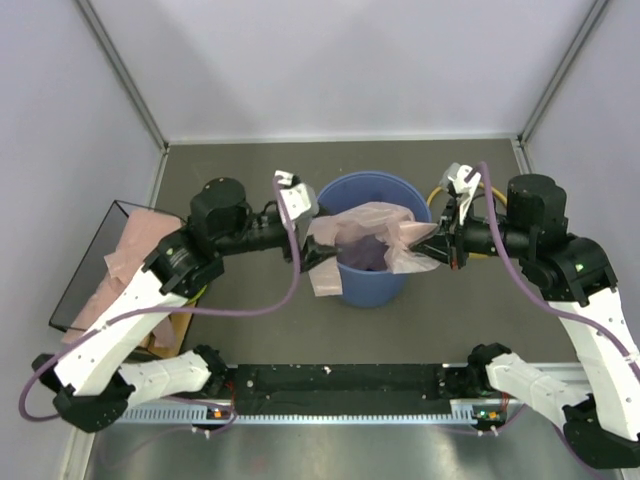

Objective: Put the trash bags into the trash bin

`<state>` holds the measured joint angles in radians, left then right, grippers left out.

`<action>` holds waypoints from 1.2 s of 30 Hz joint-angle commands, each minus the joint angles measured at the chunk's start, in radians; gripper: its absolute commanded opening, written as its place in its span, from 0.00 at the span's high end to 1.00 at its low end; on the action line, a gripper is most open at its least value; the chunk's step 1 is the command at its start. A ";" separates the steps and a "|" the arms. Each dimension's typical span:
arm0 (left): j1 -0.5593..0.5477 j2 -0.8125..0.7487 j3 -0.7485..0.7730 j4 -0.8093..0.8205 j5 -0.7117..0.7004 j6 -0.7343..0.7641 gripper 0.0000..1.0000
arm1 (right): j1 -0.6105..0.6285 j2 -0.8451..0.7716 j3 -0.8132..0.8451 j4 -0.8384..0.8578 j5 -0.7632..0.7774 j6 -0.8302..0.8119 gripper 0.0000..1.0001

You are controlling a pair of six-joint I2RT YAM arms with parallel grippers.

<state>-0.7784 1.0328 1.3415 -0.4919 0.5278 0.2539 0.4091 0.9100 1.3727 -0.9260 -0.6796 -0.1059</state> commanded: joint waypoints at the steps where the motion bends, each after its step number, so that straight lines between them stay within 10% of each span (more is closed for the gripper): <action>1: -0.024 0.090 -0.008 0.147 -0.227 -0.169 0.25 | -0.010 -0.002 0.011 -0.010 -0.078 -0.015 1.00; 5: -0.022 0.122 0.019 0.122 -0.287 -0.104 0.35 | -0.010 -0.013 0.029 -0.051 -0.046 -0.046 1.00; 10: 0.011 0.156 0.068 0.055 -0.099 -0.111 0.91 | -0.010 -0.028 0.037 -0.083 0.020 0.001 0.79; 13: 0.013 0.124 0.058 0.000 0.024 -0.070 1.00 | -0.010 -0.028 0.060 -0.088 0.141 0.029 0.70; 17: 0.014 0.122 0.067 -0.137 0.132 -0.025 1.00 | -0.010 -0.013 0.095 -0.086 0.193 0.054 0.80; 20: 0.014 0.127 0.074 -0.195 0.101 -0.001 1.00 | -0.012 -0.010 0.120 -0.096 0.224 0.078 0.51; 26: 0.030 0.136 0.076 -0.221 0.107 -0.015 0.95 | -0.012 -0.003 0.124 -0.106 0.219 0.055 0.98; 28: 0.048 0.142 0.084 -0.241 0.147 -0.001 0.93 | -0.012 -0.003 0.135 -0.125 0.229 0.055 0.57; 29: 0.054 0.141 0.087 -0.249 0.155 -0.001 0.91 | -0.013 -0.005 0.140 -0.132 0.224 0.052 0.52; 32: 0.111 0.141 0.110 -0.257 0.251 0.002 0.66 | -0.012 -0.010 0.144 -0.140 0.219 0.031 1.00; 36: 0.130 0.159 0.168 -0.209 0.265 -0.024 0.45 | -0.012 -0.014 0.152 -0.135 0.201 -0.006 1.00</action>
<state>-0.6617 1.1812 1.4246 -0.7567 0.7181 0.2386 0.4072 0.9039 1.4742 -1.0676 -0.4652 -0.0727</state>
